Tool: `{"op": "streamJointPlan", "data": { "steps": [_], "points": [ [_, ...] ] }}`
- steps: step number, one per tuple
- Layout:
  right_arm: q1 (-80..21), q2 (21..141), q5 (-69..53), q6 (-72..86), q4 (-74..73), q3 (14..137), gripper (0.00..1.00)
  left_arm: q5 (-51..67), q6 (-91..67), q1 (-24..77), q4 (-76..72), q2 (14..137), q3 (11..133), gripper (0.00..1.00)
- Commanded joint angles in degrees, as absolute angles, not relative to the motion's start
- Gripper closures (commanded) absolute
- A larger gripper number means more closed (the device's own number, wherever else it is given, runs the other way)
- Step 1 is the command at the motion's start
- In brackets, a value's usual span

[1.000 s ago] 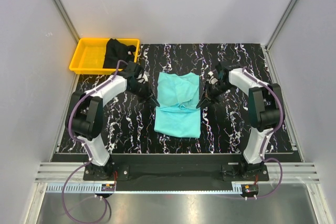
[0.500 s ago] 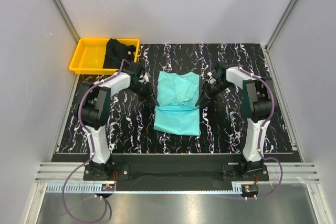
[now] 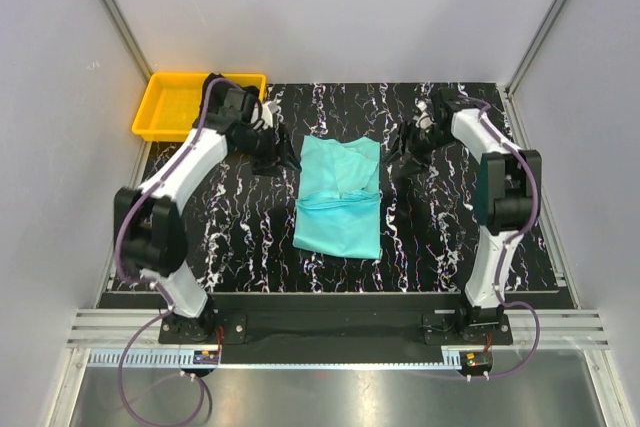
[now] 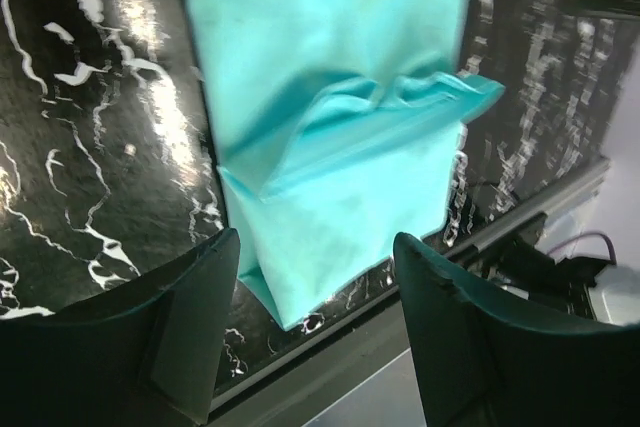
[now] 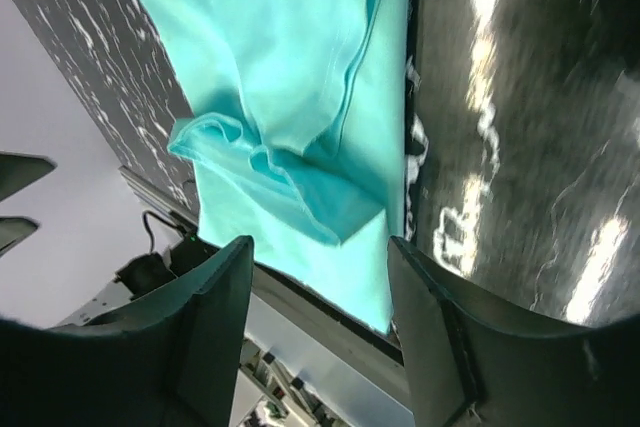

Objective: Fold and stack the t-shirts
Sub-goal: Fold the tshirt

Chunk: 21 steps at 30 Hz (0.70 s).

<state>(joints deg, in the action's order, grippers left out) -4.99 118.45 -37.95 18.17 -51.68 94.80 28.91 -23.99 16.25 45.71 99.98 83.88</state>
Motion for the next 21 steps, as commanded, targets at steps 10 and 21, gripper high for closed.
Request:
{"op": "streamJointPlan", "data": {
  "steps": [10, 21],
  "points": [
    [-23.0, 94.1, -26.7, 35.6, -29.2, 66.1, 0.72, 35.3, -26.6, 24.0, 32.8, 91.1, 68.0, 0.48],
    [-29.7, 98.7, -16.2, 40.5, -20.3, 61.4, 0.82, 31.2, -33.1, 28.0, 27.9, 103.1, 70.1, 0.55]
  ]
}}
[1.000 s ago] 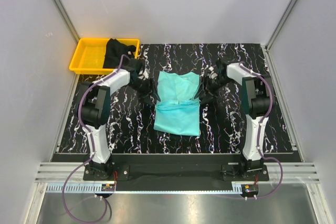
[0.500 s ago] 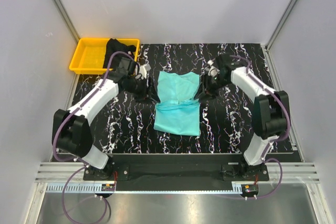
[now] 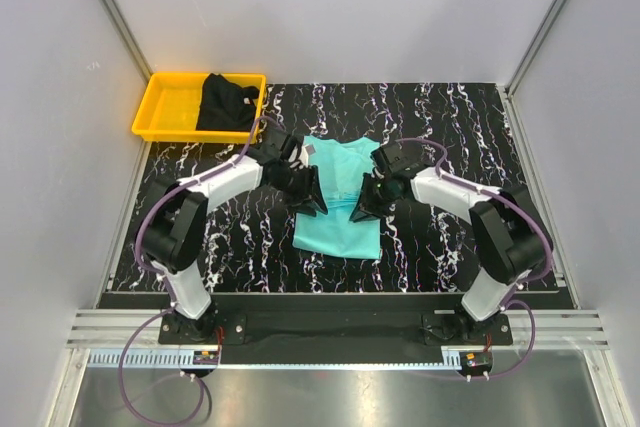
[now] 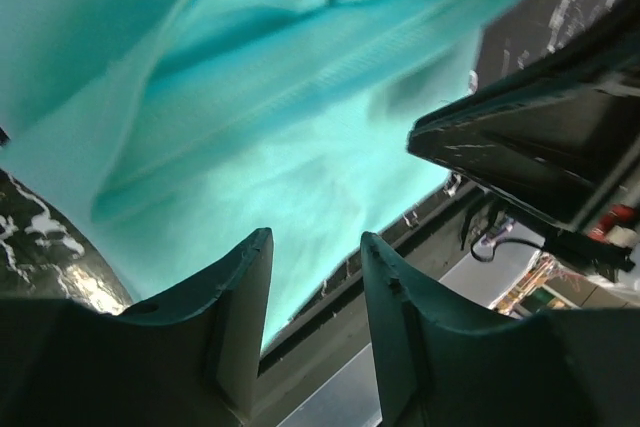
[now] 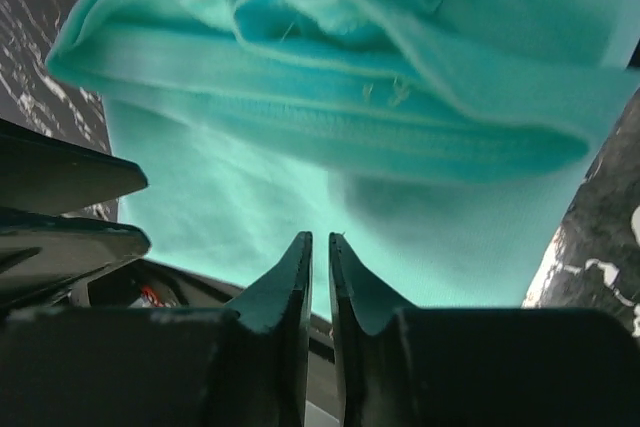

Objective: Fold and stack the t-shirts
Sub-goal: Fold the tshirt

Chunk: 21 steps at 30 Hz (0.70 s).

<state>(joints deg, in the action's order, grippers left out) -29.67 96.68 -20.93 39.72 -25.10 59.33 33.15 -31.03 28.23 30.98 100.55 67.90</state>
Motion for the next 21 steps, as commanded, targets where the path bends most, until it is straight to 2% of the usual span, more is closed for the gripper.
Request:
{"op": "streamJointPlan", "data": {
  "steps": [1, 7, 15, 21],
  "points": [
    [-29.7, 100.6, -16.0, 40.1, -20.5, 62.2, 0.82, 31.0, -33.5, 28.0, 27.9, 103.4, 70.3, 0.55],
    [-27.7, 107.3, -14.7, 37.9, -20.7, 69.4, 0.81, 29.7, -33.4, 28.1, 27.9, 101.7, 71.3, 0.54],
    [-24.2, 113.2, -17.9, 35.7, -25.5, 80.4, 0.75, 35.4, -32.8, 28.0, 30.1, 104.6, 74.2, 0.50],
    [-23.8, 108.7, -22.1, 35.3, -27.6, 80.1, 0.65, 35.9, -30.2, 26.4, 30.5, 111.5, 78.3, 0.50]
  ]
}}
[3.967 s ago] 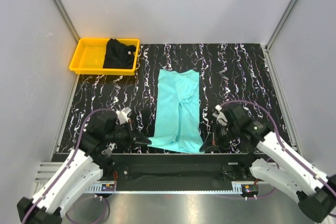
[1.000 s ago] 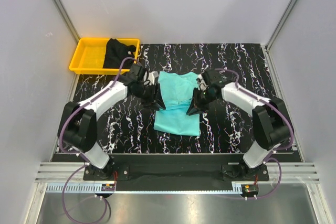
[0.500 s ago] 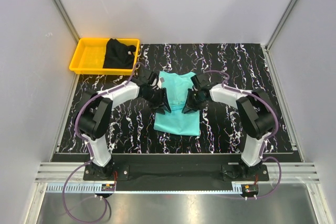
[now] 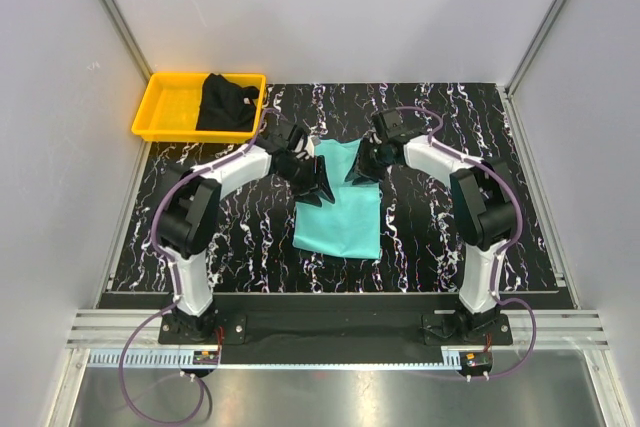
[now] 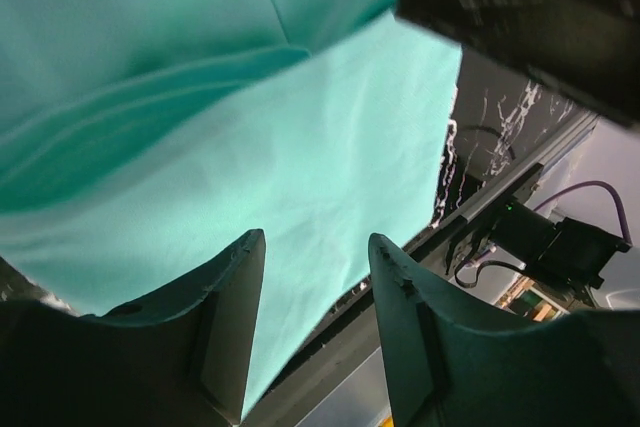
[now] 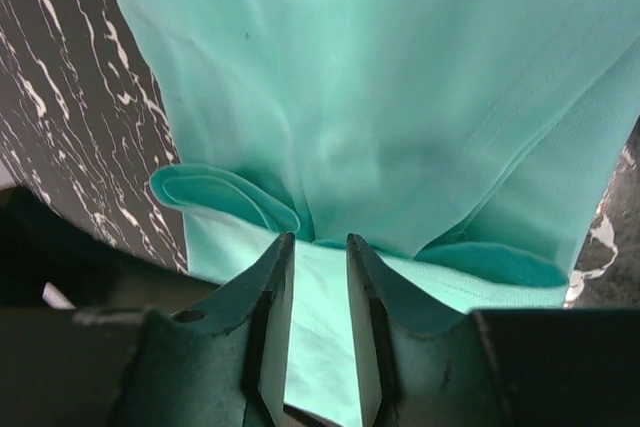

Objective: Fold and stack the t-shirts
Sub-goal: Fold the tshirt

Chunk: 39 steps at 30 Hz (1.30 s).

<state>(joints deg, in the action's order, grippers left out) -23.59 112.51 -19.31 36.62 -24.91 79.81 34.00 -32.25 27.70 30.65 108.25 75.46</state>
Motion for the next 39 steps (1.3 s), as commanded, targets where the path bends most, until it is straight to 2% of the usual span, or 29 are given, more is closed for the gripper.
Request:
{"op": "streamJointPlan", "data": {
  "steps": [1, 6, 8, 14, 19, 20, 22, 24, 25, 34, 39],
  "points": [
    [-23.8, 107.5, -22.4, 35.1, -28.2, 79.3, 0.64, 36.0, -29.7, 25.9, 30.7, 112.3, 78.9, 0.50],
    [-23.6, 102.4, -27.5, 34.0, -29.4, 75.2, 0.62, 36.9, -28.0, 23.0, 31.7, 115.1, 81.8, 0.50],
    [-23.6, 102.6, -32.2, 33.0, -29.4, 73.6, 0.62, 37.2, -27.2, 22.9, 32.6, 113.0, 81.7, 0.45],
    [-24.7, 105.4, -41.8, 31.8, -26.5, 70.6, 0.59, 37.7, -27.7, 22.9, 33.3, 94.8, 72.6, 0.33],
    [-28.4, 105.9, -44.1, 32.4, -25.4, 70.9, 0.56, 37.3, -27.2, 22.0, 34.8, 82.4, 62.7, 0.31],
    [-29.2, 105.8, -44.3, 33.0, -24.7, 70.6, 0.56, 37.4, -26.9, 21.3, 34.5, 80.8, 58.8, 0.33],
    [-29.4, 105.3, -45.2, 35.9, -21.5, 68.7, 0.57, 39.2, -26.3, 20.2, 32.5, 77.2, 54.6, 0.61],
    [-29.4, 104.8, -45.6, 38.0, -18.0, 67.2, 0.57, 40.4, -26.9, 18.3, 28.1, 74.6, 48.9, 0.79],
    [-29.4, 104.6, -45.7, 38.8, -17.1, 66.3, 0.57, 40.8, -28.2, 17.6, 26.2, 74.4, 47.3, 0.98],
    [-29.8, 106.7, -47.4, 44.6, -12.1, 64.9, 0.61, 46.6, -40.3, 14.2, 5.8, 85.3, 39.8, 1.00],
    [-31.2, 109.1, -48.8, 45.9, -10.7, 66.1, 0.62, 46.0, -40.1, 14.0, 1.7, 90.9, 39.3, 1.00]
  ]
}}
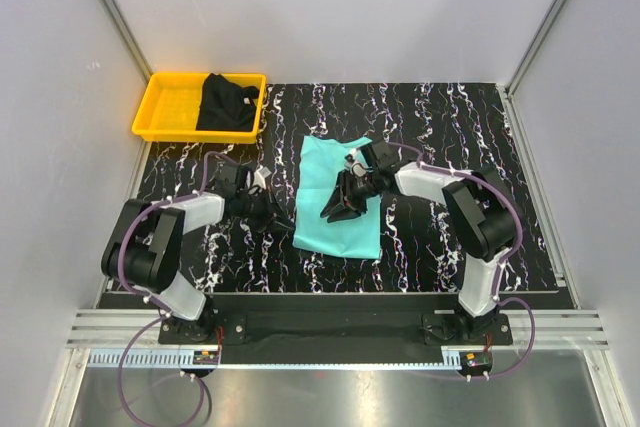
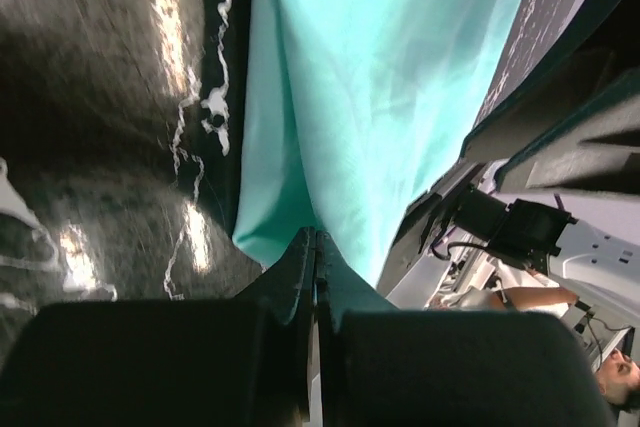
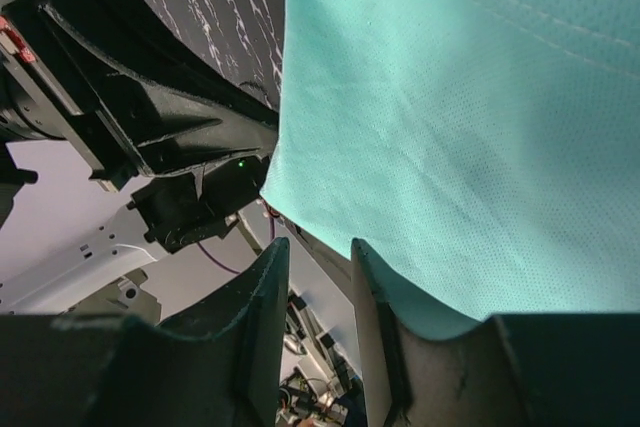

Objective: Fold and stack the t-shirts
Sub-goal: Fold the tshirt

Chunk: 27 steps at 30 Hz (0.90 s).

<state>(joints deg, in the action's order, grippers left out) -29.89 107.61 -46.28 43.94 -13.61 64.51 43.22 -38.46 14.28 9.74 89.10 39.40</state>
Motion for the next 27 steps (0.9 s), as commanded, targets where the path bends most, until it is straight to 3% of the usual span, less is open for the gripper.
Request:
{"op": "streamJointPlan", "data": {
  "steps": [1, 11, 27],
  "points": [
    [-31.5, 109.3, -48.9, 46.1, -10.5, 66.3, 0.62, 46.6, -39.6, 13.9, 1.4, 91.9, 39.4, 1.00],
    [-33.7, 111.7, -49.6, 48.1, -8.6, 68.2, 0.64, 53.6, -44.2, 13.7, -10.9, 94.8, 33.9, 1.00],
    [-36.2, 117.2, -52.9, 56.1, 4.4, 68.7, 0.66, 58.1, -43.4, 13.8, -9.0, 98.7, 30.7, 1.00]
  ]
}}
